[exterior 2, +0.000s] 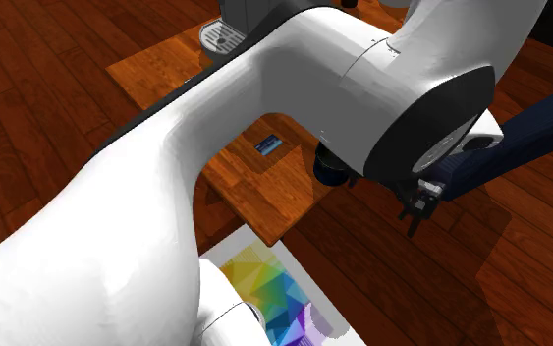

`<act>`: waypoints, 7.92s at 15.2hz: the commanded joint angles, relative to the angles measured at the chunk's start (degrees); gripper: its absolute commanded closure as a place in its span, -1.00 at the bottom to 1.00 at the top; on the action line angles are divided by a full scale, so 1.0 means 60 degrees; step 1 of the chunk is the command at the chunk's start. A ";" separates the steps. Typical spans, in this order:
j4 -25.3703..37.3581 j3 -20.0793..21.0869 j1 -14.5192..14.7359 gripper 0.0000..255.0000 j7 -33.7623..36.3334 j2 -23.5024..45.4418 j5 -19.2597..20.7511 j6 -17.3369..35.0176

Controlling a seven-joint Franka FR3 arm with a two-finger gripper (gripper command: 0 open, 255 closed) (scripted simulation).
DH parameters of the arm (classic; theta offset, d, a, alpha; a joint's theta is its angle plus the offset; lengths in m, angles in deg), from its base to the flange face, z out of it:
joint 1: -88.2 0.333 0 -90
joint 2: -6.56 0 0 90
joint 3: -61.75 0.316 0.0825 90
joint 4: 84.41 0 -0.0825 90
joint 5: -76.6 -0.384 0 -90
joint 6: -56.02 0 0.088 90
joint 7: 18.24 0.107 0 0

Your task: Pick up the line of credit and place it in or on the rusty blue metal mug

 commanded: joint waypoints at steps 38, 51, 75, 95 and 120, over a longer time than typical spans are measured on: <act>0.5296 0.4021 0.2506 -1.00 0.6752 1.0995 -0.2471 0.0157; 0.4297 0.4068 0.2543 -1.00 0.6671 1.0831 -0.2567 0.1009; 0.5074 0.4159 0.2434 1.00 0.6877 1.0142 -0.2784 -0.0404; 0.6976 0.4241 0.2369 1.00 0.7373 0.9707 -0.3017 -0.2660; 0.6924 0.2807 0.0266 1.00 0.3774 0.9862 -0.1453 -0.3143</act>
